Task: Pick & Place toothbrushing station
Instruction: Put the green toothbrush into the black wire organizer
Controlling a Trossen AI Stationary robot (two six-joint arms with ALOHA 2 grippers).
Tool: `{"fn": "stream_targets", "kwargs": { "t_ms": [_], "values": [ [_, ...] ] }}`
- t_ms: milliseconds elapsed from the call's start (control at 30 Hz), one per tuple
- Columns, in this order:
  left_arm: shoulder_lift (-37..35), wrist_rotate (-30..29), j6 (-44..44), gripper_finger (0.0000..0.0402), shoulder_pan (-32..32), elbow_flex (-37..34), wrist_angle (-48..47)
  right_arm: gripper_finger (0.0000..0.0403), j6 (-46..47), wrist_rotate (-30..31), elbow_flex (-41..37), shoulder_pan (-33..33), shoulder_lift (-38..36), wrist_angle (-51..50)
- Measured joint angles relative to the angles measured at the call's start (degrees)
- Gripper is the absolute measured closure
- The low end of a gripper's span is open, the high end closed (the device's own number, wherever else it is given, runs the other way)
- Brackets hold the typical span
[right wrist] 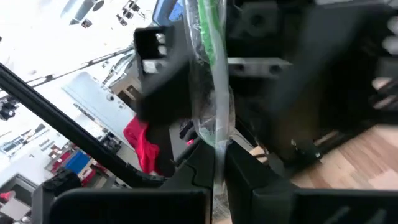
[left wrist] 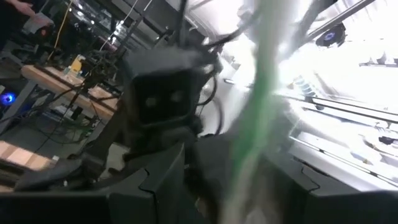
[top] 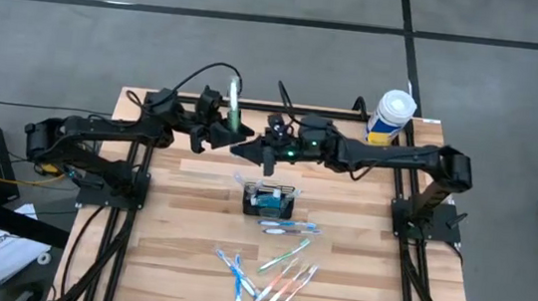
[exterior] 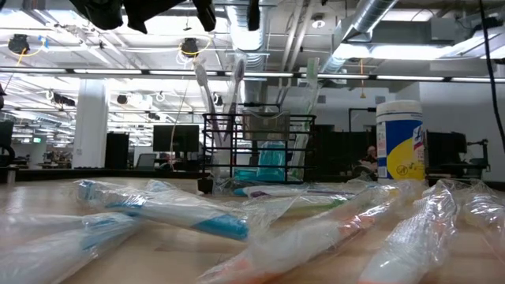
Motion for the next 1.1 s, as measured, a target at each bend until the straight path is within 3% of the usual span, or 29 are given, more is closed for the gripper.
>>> {"fn": "stream_targets", "kwargs": {
  "t_ms": [300,833,1100],
  "values": [
    [0.04,1.86,0.15,0.0229,1.28,0.0,-0.03,0.0396,-4.62,1.96,2.82,-0.88,-2.46,-16.59],
    [0.09,2.86,0.14,0.023,2.52,-0.02,-0.12,0.0395,-7.33,3.09,2.94,-2.57,-6.24,-18.54],
    [0.09,2.47,0.14,0.028,2.5,-0.02,-0.13,0.0394,-7.23,2.64,2.91,-2.28,-6.24,-17.68]
  ]
}}
